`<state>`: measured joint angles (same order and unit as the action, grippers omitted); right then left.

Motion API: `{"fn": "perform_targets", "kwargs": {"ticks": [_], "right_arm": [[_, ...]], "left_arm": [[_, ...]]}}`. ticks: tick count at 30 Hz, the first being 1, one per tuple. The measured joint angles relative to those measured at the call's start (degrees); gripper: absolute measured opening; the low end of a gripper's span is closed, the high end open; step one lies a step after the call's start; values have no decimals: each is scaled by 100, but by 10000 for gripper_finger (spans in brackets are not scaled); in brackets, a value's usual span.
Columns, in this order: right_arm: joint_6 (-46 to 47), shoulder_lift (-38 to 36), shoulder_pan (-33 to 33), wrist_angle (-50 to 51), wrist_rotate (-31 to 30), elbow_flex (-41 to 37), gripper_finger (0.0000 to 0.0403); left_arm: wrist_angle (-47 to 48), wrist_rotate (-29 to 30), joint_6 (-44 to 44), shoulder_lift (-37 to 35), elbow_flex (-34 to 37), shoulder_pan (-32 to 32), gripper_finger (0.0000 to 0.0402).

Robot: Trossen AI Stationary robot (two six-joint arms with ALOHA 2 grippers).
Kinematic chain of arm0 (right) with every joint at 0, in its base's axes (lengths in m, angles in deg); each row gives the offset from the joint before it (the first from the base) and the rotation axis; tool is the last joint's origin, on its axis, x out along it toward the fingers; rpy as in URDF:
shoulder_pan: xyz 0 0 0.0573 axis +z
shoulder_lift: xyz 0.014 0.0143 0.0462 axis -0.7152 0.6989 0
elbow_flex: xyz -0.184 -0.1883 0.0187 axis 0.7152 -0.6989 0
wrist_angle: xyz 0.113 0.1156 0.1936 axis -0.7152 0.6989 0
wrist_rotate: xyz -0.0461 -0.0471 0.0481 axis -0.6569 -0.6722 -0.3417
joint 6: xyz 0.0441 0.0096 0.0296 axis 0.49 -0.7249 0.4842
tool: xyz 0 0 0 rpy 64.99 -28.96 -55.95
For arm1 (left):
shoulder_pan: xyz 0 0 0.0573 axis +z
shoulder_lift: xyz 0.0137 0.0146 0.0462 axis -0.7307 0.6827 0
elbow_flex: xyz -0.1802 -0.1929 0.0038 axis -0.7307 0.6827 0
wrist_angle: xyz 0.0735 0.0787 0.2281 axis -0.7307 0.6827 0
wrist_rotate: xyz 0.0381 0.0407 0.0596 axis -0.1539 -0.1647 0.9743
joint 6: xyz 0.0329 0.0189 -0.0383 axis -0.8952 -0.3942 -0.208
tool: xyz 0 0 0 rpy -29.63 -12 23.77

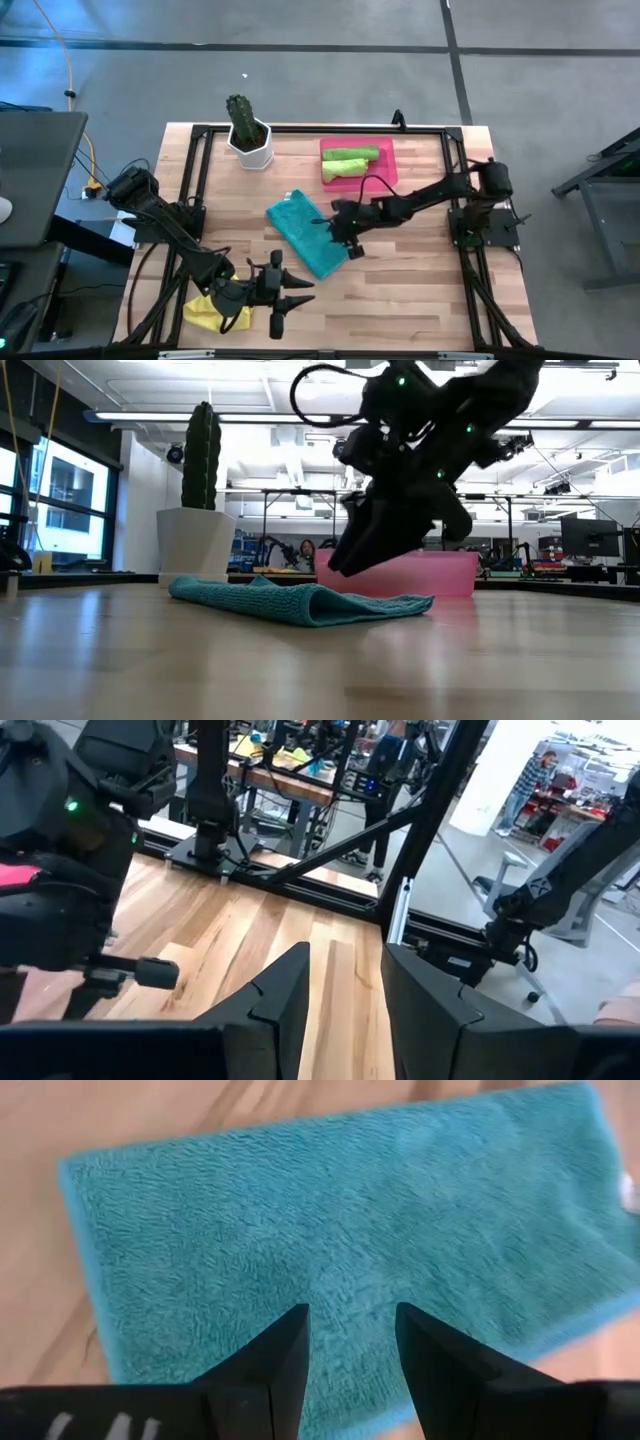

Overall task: Roll microfiber towels into tight, uniform cylinder then place into a basket
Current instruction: Roll the blue microfiber cloth

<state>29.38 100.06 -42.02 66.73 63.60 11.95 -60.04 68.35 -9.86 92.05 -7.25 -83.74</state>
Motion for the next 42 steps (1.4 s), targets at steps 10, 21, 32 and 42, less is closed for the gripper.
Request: {"fn": "perform_targets", "kwargs": {"ticks": [10,21,32,42], "right_arm": [[-279,508,-383,-1329,490,0,144],[556,1109,-596,-189,602,788,144],[4254,1051,-541,1656,117,1194,144],[4770,707,-18,1474,189,1134,144]], "left_arm": [[133,-4,0,0,0,2,117],[180,-6,-42,0,2,57,117],[356,-15,44,0,2,23,117],[471,-21,44,0,4,15,117]]}}
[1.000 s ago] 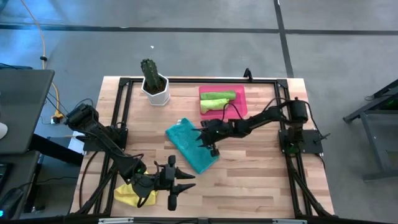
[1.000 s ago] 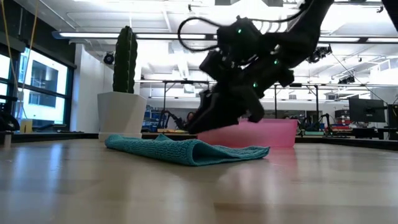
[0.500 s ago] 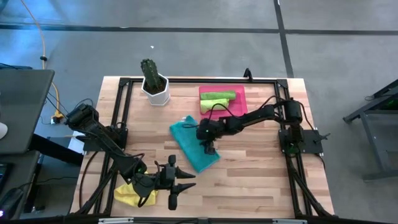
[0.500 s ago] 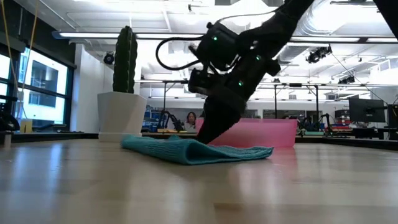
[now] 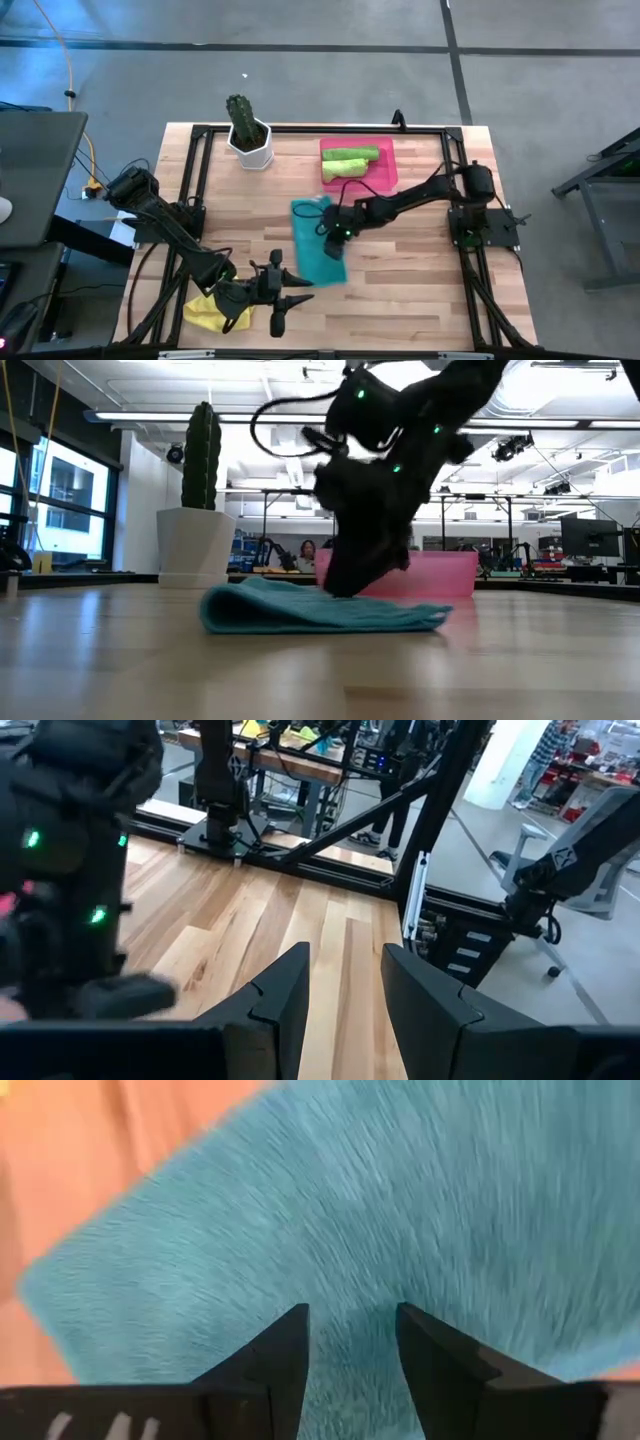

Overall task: Roll microfiber towels into tight, uniform cylinder then place into a basket
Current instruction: Roll the blue microfiber cloth

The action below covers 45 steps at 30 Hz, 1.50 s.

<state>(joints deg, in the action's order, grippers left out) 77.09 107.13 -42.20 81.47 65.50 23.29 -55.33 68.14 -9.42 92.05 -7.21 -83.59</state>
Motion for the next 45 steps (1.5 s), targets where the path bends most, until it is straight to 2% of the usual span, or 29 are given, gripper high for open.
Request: {"fn": "perform_targets", "kwargs": {"ticks": [7,11,17,23,26,30,33,38,42,45], "right_arm": [[-1306,-576,28,523,-44,17,144],[-1903,-776,223,1388,-24,15,144],[-2042,-1050,668,2369,-113,15,144],[-2230,-1239,1300,2352,-690,-163,144],[-1986,-1253,1537,2352,-974,-435,144],[-1397,-1255,1734,1737,-1301,-987,144],[-1277,-1255,1853,810,-1361,-1328,144],[-2143,-1257,2032,-342,-1436,-1638,144],[-2643,-1257,2050,-800,-1456,-1777,144],[-2787,-1257,2018,-888,-1548,-1777,144]], "left_arm": [[149,-190,0,1,1,1,117],[856,-528,-26,-143,3,30,117],[2343,-1113,119,-240,3,289,117],[3481,-2283,-586,-125,26,697,117],[3599,-2582,-1014,-83,94,900,117],[3551,-2558,-1585,2,353,1113,117],[3486,-2728,-2076,55,537,1226,117],[2914,-2883,-2814,360,673,1316,117],[2461,-2883,-3530,690,665,1344,117],[2455,-2759,-3963,998,640,1342,117]]}}
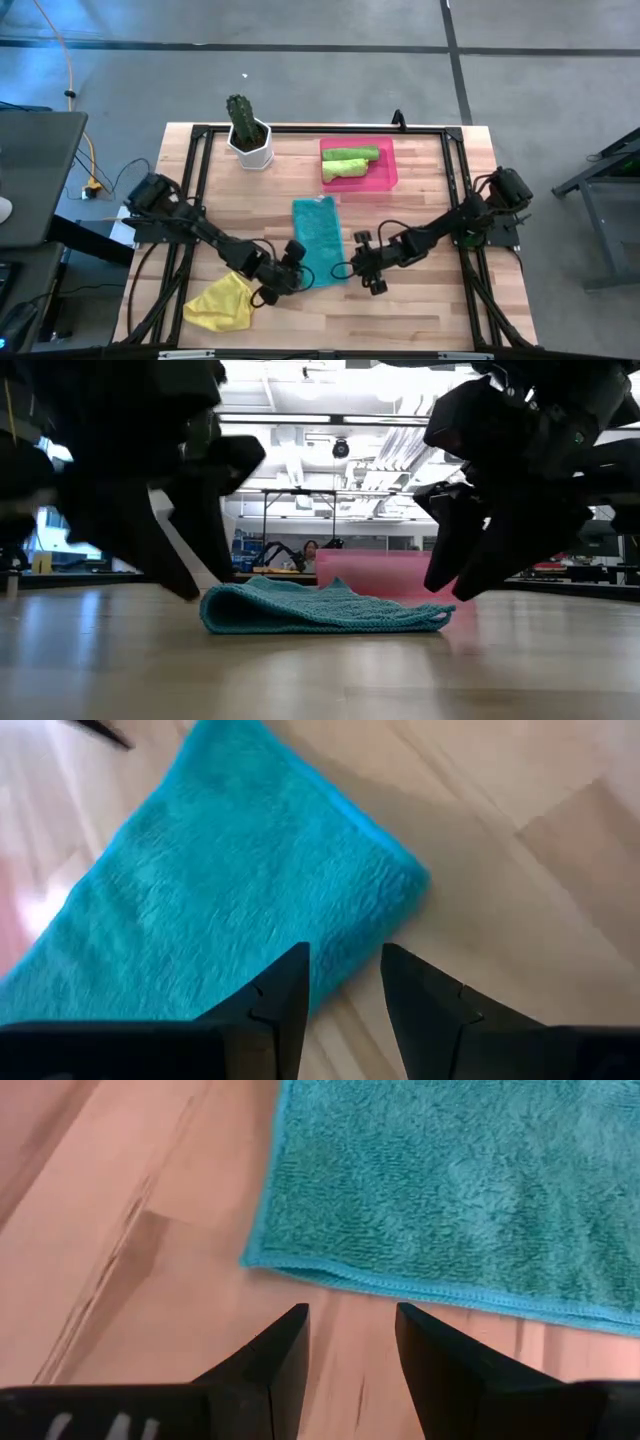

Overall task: Roll microfiber towels into tight, uniform cylinder then place into a basket
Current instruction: Roll the blue microfiber cloth

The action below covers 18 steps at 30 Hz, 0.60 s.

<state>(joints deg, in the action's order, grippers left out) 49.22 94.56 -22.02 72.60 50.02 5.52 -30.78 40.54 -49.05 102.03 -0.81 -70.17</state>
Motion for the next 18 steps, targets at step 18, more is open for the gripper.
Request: {"fn": "perform_targets", "kwargs": {"ticks": [18], "right_arm": [[-354,183,102,-252,42,2,144]], "left_arm": [[-12,75,712,673,-462,-80,117]]}}
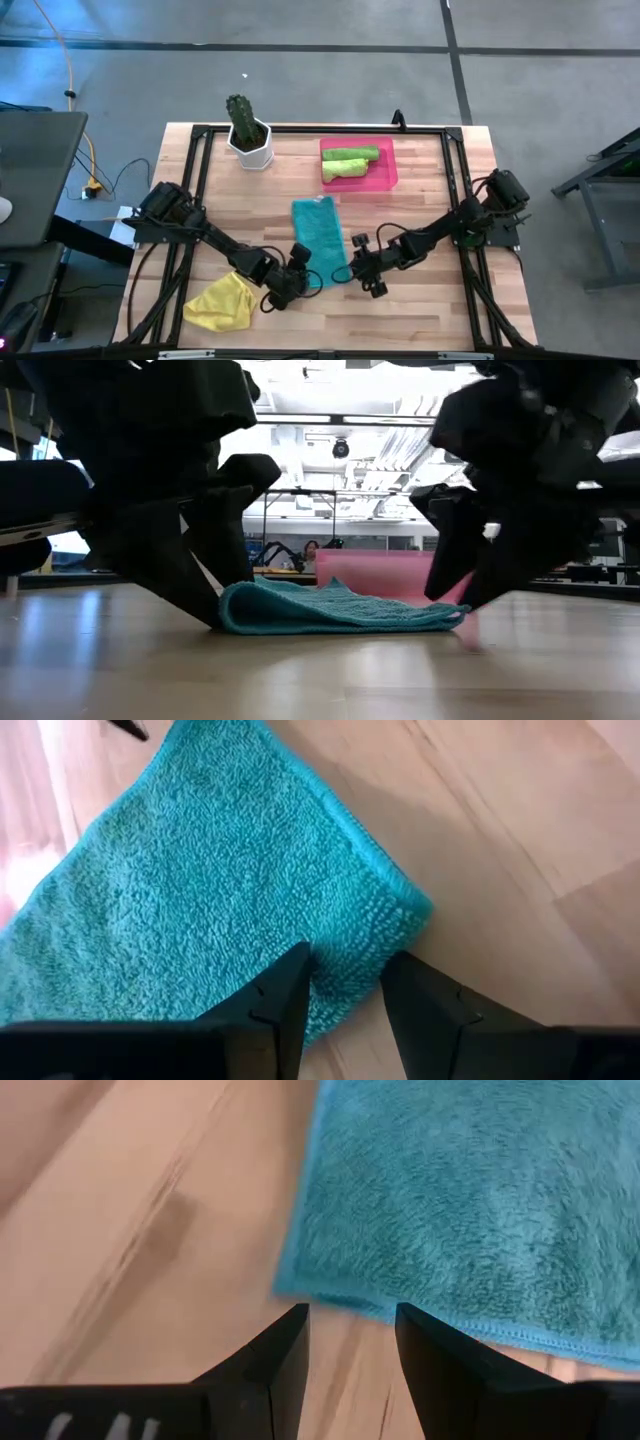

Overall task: Roll microfiber towels into tight, uniform cylinder then place into a basket
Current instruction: Roll the blue microfiber cloth

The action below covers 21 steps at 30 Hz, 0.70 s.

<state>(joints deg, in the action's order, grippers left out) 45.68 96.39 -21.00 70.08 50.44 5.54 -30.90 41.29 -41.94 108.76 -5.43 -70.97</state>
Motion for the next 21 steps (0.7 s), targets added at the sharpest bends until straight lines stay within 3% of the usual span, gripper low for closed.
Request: {"fn": "perform_targets", "kwargs": {"ticks": [8,21], "right_arm": [[-1065,12,128,-315,-236,0,144],[-1770,56,182,-191,-164,0,144]], "left_arm": [[5,336,-42,49,3,-124,109],[38,267,16,60,11,-128,27]]}}
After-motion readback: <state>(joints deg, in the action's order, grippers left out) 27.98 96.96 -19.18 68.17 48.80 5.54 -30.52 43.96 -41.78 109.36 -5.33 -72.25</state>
